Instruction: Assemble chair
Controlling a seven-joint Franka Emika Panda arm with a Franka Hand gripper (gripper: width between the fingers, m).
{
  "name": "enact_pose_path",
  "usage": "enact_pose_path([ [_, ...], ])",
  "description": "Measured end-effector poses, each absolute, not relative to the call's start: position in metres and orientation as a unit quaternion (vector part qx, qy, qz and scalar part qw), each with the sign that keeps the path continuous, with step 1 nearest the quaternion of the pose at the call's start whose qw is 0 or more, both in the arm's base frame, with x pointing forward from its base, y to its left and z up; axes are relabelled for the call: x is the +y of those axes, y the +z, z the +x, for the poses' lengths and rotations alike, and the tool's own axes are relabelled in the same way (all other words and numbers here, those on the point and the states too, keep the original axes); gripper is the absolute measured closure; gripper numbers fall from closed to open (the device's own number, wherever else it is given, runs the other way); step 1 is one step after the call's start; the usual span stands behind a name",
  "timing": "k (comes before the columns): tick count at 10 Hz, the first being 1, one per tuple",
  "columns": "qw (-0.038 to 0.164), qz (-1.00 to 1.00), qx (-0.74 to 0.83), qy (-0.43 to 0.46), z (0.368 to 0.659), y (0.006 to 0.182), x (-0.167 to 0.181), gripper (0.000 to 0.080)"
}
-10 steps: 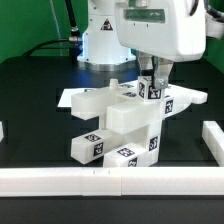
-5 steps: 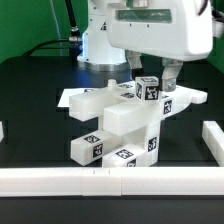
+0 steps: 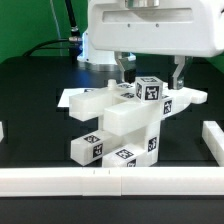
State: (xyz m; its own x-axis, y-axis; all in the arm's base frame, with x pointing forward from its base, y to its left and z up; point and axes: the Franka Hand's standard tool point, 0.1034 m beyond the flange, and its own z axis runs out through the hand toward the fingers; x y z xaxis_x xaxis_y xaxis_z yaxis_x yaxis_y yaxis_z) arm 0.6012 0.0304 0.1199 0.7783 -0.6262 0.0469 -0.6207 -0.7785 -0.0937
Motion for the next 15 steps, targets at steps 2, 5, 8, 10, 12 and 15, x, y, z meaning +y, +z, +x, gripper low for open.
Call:
enact_pose_path([
  [2,0.032,-0.971,0.235,-0.042,0.6014,0.1195,0.0279,0.0151],
  [5,0.023,-0.990,0.129,-0.045,0.6010,0.1187,0.0289,0.0151],
  [8,0.017,-0.998,0.037,-0.046,0.6007,0.1179,0.0281,0.0151],
  [10,0.014,-0.999,0.014,-0.048,0.6011,0.1174,0.0274,0.0165],
  [12,0.014,-0.999,0.015,-0.048,0.6011,0.1174,0.0274,0.0344],
  [15,0.014,-0.999,0.020,-0.048,0.6013,0.1175,0.0274,0.0514],
])
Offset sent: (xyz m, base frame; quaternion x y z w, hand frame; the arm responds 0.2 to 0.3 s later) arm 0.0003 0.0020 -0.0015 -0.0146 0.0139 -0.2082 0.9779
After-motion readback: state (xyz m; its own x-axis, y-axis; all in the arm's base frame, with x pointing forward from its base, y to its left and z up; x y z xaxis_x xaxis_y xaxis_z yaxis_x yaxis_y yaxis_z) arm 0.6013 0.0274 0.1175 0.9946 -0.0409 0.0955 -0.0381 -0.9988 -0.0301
